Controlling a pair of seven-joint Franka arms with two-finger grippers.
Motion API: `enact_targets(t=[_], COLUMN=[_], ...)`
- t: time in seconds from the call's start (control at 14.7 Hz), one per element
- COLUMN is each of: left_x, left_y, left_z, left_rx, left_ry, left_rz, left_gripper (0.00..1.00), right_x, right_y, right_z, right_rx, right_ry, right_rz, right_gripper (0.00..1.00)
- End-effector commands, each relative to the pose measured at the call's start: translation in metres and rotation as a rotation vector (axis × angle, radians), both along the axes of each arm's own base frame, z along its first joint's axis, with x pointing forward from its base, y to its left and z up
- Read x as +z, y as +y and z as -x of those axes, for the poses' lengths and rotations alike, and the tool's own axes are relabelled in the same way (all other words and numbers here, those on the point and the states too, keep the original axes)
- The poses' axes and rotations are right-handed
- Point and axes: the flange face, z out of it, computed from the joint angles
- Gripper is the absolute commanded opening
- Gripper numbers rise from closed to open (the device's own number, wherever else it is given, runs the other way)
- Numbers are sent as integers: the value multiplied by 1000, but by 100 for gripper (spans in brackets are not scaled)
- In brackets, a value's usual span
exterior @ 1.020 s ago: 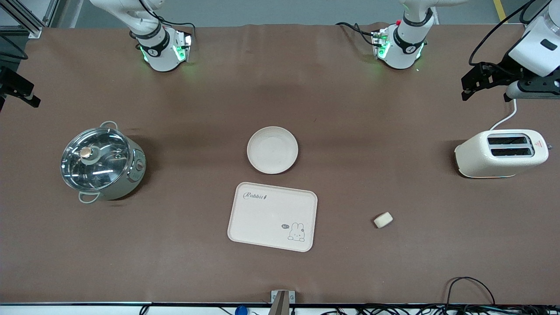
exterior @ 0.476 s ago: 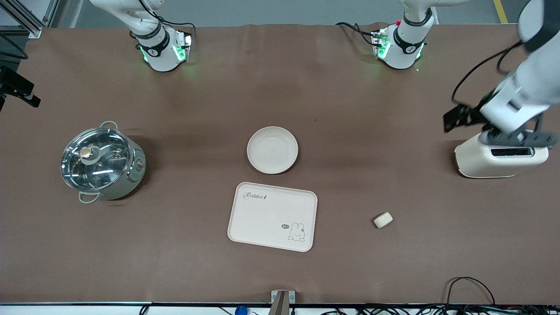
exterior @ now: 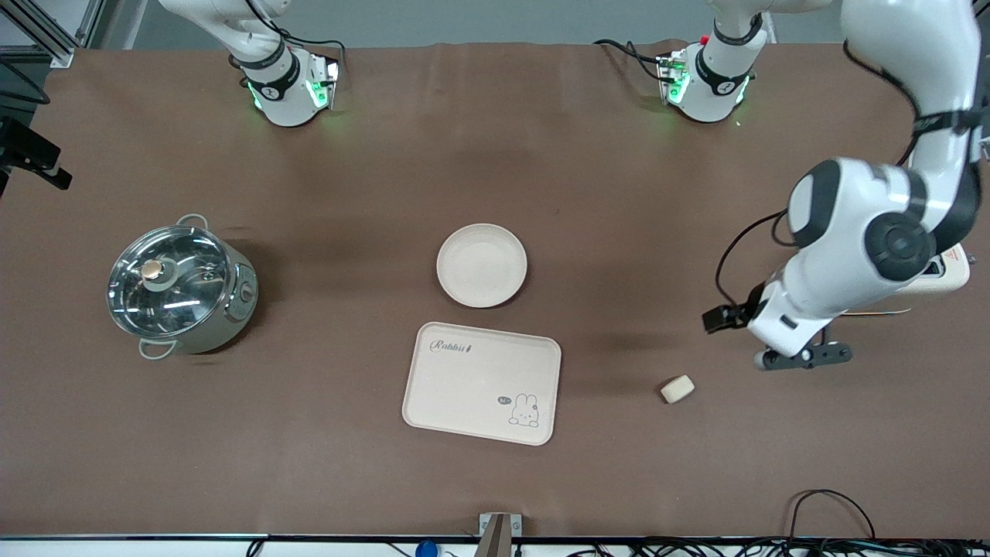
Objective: Place bun in plate and plate on tray
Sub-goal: 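Reach the left gripper down toward the cream bun beside the tray, then close the left gripper on the cream bun and lift it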
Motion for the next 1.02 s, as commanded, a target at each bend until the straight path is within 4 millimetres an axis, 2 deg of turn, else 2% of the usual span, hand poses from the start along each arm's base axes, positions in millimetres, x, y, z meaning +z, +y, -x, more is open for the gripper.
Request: enact_targets(t=[0.0, 0.14, 0.27, 0.48, 0.61, 0.82, 0.95], left_x=[-62, -100, -131, -159, -178, -187, -189], left_y=[-20, -22, -23, -21, -16, -12, -12], left_z=[-15, -25, -32, -38, -39, -42, -44], left_rx=[102, 144, 191, 212, 223, 229, 228], left_ry=[-10, -55, -92, -111, -120, -129, -131], left_rz=[22, 50, 70, 83, 87, 88, 89], left_gripper=[100, 100, 100, 99, 87, 70, 52], right_x=[4, 3, 4, 4, 4, 4, 4], right_y=[2, 2, 3, 3, 3, 3, 2], right_z=[6, 6, 6, 6, 6, 6, 5], right_rx=[-10, -10, -8, -9, -9, -9, -10], right_ry=[-7, -4, -7, -7, -7, -7, -8], right_rz=[2, 2, 1, -2, -2, -2, 1], right_gripper=[100, 100, 100, 100, 100, 100, 100])
